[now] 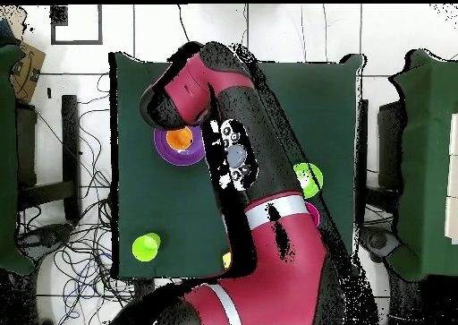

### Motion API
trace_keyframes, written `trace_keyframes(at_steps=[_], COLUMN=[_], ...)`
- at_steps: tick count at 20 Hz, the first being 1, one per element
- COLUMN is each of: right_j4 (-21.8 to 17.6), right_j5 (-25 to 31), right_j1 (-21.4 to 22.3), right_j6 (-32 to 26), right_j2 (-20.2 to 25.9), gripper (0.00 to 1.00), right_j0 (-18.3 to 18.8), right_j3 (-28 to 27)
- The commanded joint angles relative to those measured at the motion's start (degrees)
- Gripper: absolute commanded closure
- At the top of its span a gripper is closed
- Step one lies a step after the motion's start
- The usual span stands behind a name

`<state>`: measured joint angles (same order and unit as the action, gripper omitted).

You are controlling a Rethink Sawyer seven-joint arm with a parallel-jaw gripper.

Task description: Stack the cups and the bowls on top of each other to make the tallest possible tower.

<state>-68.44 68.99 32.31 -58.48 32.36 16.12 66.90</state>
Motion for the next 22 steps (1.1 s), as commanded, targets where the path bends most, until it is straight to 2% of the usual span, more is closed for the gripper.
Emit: trace_keyframes(at_steps=[1, 7, 13, 22], right_j4=[-0.8, 1.4, 3.6, 4.7], right_j5=[4.5, 3.3, 3.8, 4.7], right_j1=[-1.8, -1.1, -1.4, -2.3], right_j6=[-5.5, -4.2, -3.5, -4.2], right_j2=[-3.0, -3.2, -2.7, -2.3], gripper=[0.0, 0.0, 0.0, 0.0], right_j0=[-1.0, -0.4, -0.5, -1.2], right_j3=[0.1, 3.2, 3.9, 1.4])
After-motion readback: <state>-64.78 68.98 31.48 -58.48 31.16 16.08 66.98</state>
